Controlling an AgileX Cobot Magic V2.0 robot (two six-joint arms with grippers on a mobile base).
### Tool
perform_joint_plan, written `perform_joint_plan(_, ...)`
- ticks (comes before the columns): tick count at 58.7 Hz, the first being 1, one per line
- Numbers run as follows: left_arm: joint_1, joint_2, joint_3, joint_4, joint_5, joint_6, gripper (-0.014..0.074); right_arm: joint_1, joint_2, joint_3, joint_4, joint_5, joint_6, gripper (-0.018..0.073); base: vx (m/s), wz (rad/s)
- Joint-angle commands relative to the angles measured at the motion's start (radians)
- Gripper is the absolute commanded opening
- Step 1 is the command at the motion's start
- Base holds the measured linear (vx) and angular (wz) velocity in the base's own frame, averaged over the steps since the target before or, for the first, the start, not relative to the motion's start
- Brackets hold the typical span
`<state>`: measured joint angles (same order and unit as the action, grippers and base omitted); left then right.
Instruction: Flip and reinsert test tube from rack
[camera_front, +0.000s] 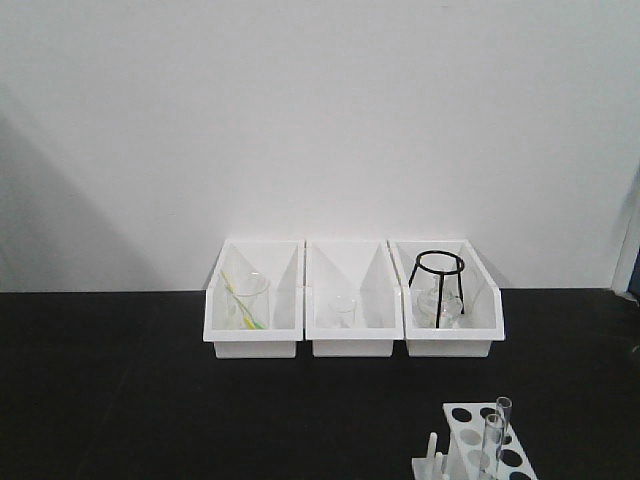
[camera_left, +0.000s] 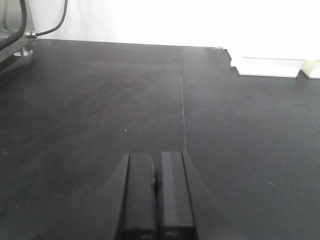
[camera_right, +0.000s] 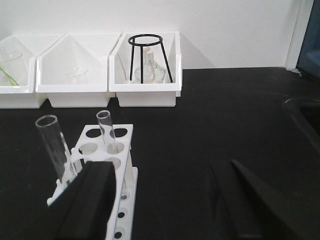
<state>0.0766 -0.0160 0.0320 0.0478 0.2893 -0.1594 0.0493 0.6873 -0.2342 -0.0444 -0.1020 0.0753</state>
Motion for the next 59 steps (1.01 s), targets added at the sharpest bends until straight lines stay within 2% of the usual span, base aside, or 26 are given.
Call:
perform_joint_plan(1,-0.007,-0.011,0.0,-0.004,-0.087,0.0,-0.0006,0.021,0.055,-0.037,-0.009,-0.193,0.011,0.0512,0.0,0.0)
perform_joint_plan(7,-0.007,-0.011,0.0,-0.004,-0.087,0.0,-0.0006,0.09,0.118,-0.037,-0.043,-0.311,0.036,0.0511,0.0,0.0)
perform_joint_plan(14,-0.007,-0.011,0.0,-0.004,-0.087,0.0,-0.0006,0.179,0.219,-0.037,-0.07,-0.374,0.024,0.0511,0.0,0.0)
perform_joint_plan(19,-0.007,-0.011,0.0,-0.004,-0.087,0.0,-0.0006,0.211,0.307,-0.037,-0.07,-0.434,0.022,0.0511,0.0,0.0)
perform_joint_plan(38,-0.007,-0.011,0.0,-0.004,-0.087,0.0,-0.0006,0.213,0.621,-0.038,-0.078,-0.744,0.027,0.0511,0.0,0.0)
perform_joint_plan(48,-0.007,-0.011,0.0,-0.004,-0.087,0.0,-0.0006,0.213,0.748,-0.074,-0.089,-0.815,0.027,0.0511,0.0,0.0)
perform_joint_plan(59,-0.007,-0.011,0.0,-0.004,-0.087,0.0,-0.0006,0.213,0.851,-0.153,-0.117,-0.831,0.027,0.0506,0.0,0.0)
